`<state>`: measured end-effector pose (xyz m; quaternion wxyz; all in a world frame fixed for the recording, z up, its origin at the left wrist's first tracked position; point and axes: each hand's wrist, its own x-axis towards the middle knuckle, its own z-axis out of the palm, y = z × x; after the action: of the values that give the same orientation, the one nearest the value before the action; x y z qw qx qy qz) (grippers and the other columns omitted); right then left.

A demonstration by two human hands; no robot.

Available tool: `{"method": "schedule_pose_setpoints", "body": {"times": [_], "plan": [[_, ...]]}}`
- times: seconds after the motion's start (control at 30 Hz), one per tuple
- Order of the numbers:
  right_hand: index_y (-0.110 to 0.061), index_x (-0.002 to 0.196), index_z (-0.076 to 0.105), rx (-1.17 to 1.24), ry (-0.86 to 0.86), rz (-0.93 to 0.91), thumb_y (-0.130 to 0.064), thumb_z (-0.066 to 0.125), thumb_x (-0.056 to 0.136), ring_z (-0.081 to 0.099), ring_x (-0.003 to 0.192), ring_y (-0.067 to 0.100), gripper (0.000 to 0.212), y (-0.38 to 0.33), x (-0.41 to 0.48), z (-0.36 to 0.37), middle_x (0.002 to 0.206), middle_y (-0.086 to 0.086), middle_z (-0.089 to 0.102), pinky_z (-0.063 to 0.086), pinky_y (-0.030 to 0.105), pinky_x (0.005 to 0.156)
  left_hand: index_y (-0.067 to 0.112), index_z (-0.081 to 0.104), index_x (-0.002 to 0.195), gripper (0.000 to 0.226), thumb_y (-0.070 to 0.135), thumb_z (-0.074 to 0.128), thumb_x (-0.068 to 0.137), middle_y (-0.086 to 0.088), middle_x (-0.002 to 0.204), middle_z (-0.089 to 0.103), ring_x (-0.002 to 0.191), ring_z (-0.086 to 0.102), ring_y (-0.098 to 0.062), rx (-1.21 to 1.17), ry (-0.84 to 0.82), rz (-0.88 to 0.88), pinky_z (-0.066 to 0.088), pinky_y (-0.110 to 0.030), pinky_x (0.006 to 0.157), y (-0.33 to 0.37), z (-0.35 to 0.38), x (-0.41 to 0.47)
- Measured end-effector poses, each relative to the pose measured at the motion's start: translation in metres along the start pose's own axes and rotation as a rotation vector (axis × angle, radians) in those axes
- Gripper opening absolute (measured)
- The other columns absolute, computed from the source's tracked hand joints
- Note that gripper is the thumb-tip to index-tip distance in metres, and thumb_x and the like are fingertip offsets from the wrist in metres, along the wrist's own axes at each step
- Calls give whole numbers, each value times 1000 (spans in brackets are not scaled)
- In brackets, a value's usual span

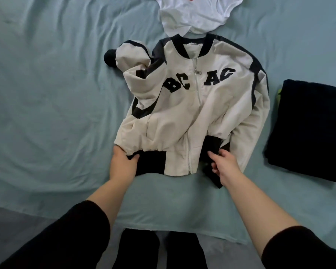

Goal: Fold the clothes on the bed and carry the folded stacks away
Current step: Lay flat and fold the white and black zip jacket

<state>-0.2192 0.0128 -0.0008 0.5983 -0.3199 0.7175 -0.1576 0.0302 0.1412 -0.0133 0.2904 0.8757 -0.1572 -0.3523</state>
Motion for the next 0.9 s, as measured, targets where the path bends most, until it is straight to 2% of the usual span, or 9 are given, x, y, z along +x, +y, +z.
{"method": "schedule_pose_setpoints", "body": {"times": [0.07, 0.2, 0.3, 0.37, 0.47, 0.6, 0.7, 0.8, 0.9], "plan": [[-16, 77, 49, -77, 37, 3, -15, 66, 89, 33, 35, 4, 20, 11, -2, -4, 59, 3, 42, 23, 17, 32, 13, 48, 127, 45, 18, 68, 87, -5, 121, 60, 112, 56, -25, -61, -26, -17, 42, -32, 89, -5, -7, 4], [-10, 85, 58, -242, 155, 64, -20, 65, 90, 43, 36, 4, 14, 42, -25, -38, 64, 7, 62, 34, 19, 38, 4, 59, 120, 27, 15, 55, 96, -16, 117, 65, 107, 60, -27, -74, -151, -112, 49, -38, 90, -30, -46, 1], [7, 100, 63, -383, 185, 79, -13, 64, 91, 59, 59, 18, 23, 71, -47, -63, 74, 13, 65, 47, 31, 62, 3, 59, 122, 27, 9, 49, 98, -18, 117, 64, 95, 59, -23, -19, -251, -166, 48, -27, 71, -50, -70, -12], [14, 102, 61, -456, 174, 119, -9, 61, 92, 59, 60, 22, 25, 86, -61, -71, 73, 13, 64, 49, 26, 60, 5, 55, 124, 28, 2, 46, 97, -16, 113, 61, 87, 59, -22, -88, -341, -300, 53, -24, 55, -59, -75, -25], [10, 114, 60, -622, 221, 153, -4, 54, 93, 62, 78, 29, 25, 93, -81, -72, 88, 19, 64, 52, 28, 69, 1, 48, 128, 36, -7, 44, 93, -19, 117, 60, 100, 60, -35, -171, -343, -424, 56, -43, 78, -65, -72, -43], [-8, 120, 58, -927, 470, -356, -8, 60, 83, 56, 106, 36, 36, 77, -103, -48, 117, 16, 59, 43, 43, 87, 10, 26, 145, 69, 16, 64, 87, -19, 145, 38, 132, 39, -36, 167, -61, -92, 34, -45, 107, -55, -57, -58], [-21, 135, 47, -1145, 179, -719, -24, 56, 89, 42, 131, 28, 47, 67, -101, 2, 142, 7, 46, 29, 46, 107, 35, -5, 152, 97, 53, 61, 82, -7, 161, -1, 147, 5, -32, 675, -11, 344, 6, -56, 115, -39, -37, -67], [-38, 151, -2, -1470, -122, -774, -51, 29, 98, -11, 148, 21, 63, 67, -74, 31, 161, -3, -14, -12, 49, 116, 45, -31, 142, 105, 68, 52, 81, -1, 154, -36, 142, -31, -31, 1076, -149, 628, -25, -60, 105, -33, -16, -59], [-43, 143, -25, -1693, -255, -626, -66, 13, 94, -29, 143, 21, 66, 73, -40, 17, 153, -3, -34, -24, 55, 108, 45, -36, 139, 110, 73, 52, 78, 0, 149, -44, 138, -38, -35, 1344, -349, 635, -23, -66, 105, -32, -4, -38]]}}
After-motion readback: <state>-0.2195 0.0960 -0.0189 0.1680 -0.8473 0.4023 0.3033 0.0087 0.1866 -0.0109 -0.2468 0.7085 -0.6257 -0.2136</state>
